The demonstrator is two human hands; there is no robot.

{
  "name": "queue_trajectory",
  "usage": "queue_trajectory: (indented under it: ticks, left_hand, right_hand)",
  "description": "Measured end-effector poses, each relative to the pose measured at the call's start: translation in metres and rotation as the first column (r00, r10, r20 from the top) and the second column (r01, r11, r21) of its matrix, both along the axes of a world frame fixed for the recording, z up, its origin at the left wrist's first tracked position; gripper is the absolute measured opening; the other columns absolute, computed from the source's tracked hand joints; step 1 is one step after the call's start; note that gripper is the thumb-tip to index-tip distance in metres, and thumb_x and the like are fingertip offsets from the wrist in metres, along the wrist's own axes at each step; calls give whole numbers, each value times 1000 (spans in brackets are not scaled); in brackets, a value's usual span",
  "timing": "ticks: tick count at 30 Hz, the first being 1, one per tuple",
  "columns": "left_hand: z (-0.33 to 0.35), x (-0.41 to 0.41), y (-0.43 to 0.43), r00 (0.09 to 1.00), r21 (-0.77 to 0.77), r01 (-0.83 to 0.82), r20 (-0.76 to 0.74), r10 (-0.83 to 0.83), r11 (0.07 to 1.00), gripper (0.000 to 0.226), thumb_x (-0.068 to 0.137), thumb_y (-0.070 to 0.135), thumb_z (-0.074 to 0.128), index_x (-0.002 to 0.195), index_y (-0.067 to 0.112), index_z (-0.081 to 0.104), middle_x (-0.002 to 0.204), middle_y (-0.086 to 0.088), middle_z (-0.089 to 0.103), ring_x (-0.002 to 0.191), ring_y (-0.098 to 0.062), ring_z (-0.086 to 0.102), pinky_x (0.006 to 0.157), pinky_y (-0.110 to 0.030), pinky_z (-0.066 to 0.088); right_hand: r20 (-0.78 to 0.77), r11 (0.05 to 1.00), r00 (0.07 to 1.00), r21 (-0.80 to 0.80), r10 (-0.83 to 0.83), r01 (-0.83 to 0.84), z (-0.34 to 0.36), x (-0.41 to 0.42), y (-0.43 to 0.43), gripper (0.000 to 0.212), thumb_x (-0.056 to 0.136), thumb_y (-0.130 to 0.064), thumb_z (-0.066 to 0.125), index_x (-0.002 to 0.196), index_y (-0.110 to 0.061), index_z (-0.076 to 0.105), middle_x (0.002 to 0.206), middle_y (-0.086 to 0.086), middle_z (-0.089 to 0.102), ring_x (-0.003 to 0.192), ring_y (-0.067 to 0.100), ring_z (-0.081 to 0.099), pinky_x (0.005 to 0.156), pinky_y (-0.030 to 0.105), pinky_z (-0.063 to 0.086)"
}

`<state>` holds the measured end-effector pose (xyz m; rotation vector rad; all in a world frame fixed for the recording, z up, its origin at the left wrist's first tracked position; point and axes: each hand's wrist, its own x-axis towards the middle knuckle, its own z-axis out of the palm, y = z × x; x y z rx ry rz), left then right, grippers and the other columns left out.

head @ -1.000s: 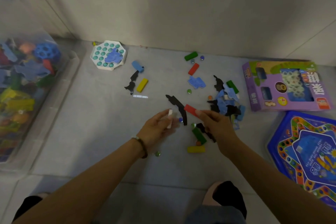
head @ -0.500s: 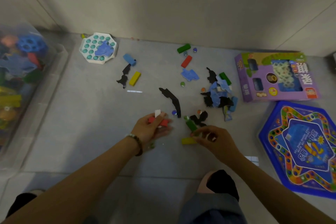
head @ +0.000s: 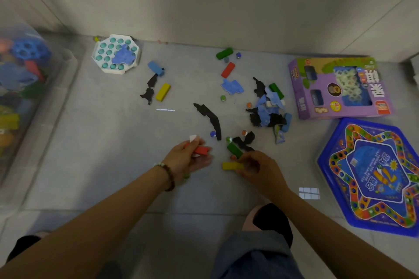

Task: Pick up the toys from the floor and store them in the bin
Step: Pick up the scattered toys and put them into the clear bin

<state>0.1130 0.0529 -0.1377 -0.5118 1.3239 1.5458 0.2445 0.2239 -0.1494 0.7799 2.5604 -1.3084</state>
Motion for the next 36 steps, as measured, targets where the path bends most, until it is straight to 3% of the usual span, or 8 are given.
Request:
queue_trajectory:
  ticks: [8, 11, 17, 19, 22, 24, 29, 36]
  left_hand:
    - [-2, 1, 4, 993, 17, -50, 105, 48, 999, 36, 97, 38, 38, 102, 7, 56, 114, -18, 61, 103, -33, 60, 89, -42, 48]
    - [0, 1, 3, 985, 34, -86, 150, 80, 996, 40, 96, 41, 38, 103, 6, 57, 117, -20, 61, 105, -35, 60, 89, -43, 48]
    - [-3, 8, 8, 970, 110, -80, 238, 52, 991, 58, 90, 58, 35, 107, 8, 60, 112, -19, 64, 107, -35, 60, 92, -49, 48]
    - [-3, 9, 10, 966, 121, -106, 247, 73, 987, 51, 91, 53, 41, 107, 8, 60, 110, -17, 64, 105, -33, 61, 87, -47, 51]
    - [-4, 6, 9, 987, 109, -92, 141, 77, 990, 26, 92, 22, 52, 112, 6, 55, 104, -13, 63, 96, -27, 64, 82, -41, 51]
    - [-6, 5, 4, 994, 83, -74, 84, 67, 994, 30, 89, 8, 54, 119, 5, 52, 103, -13, 63, 93, -25, 64, 84, -41, 50]
    - [-4, -1, -1, 999, 29, -44, -12, 45, 999, 29, 89, 10, 55, 117, 8, 53, 110, -15, 64, 93, -24, 66, 76, -37, 54]
    - [-2, -7, 4, 996, 70, -90, 30, 88, 993, 31, 92, 15, 53, 121, 5, 52, 117, -21, 62, 105, -33, 63, 79, -40, 53]
  right_hand:
    - [35, 978, 991, 160, 128, -132, 0, -2, 4, 22, 78, -22, 72, 100, -20, 69, 88, -2, 55, 78, 12, 49, 68, 24, 36]
    - [-34, 991, 996, 111, 84, -79, 6, -3, 2, 21, 77, -18, 74, 97, -17, 68, 84, 0, 55, 72, 13, 47, 65, 24, 37]
    - [-179, 998, 984, -59, -11, 1, 15, -21, -26, 21, 77, -20, 73, 95, -15, 65, 78, -10, 56, 64, 0, 47, 60, 7, 39]
    - [-190, 994, 981, -109, -43, 23, 16, -26, -29, 22, 77, -22, 73, 96, -15, 64, 78, -4, 58, 63, 2, 47, 59, 7, 40]
    - [-176, 976, 964, -118, -201, 182, 13, -25, -15, 21, 77, -21, 73, 96, -16, 65, 74, -5, 58, 63, 6, 49, 59, 8, 41]
    - [-129, 970, 961, -52, -244, 239, 7, -18, -2, 23, 78, -21, 73, 98, -13, 66, 77, -1, 59, 66, 10, 50, 61, 11, 41]
    - [-52, 979, 986, 121, -159, 164, -6, -2, 7, 23, 78, -23, 74, 99, -16, 67, 88, -3, 58, 70, 1, 46, 64, 10, 35]
    - [-44, 966, 994, 238, -96, 104, -6, -5, 8, 20, 81, -23, 70, 99, -16, 68, 89, 1, 59, 77, 11, 52, 70, 20, 39]
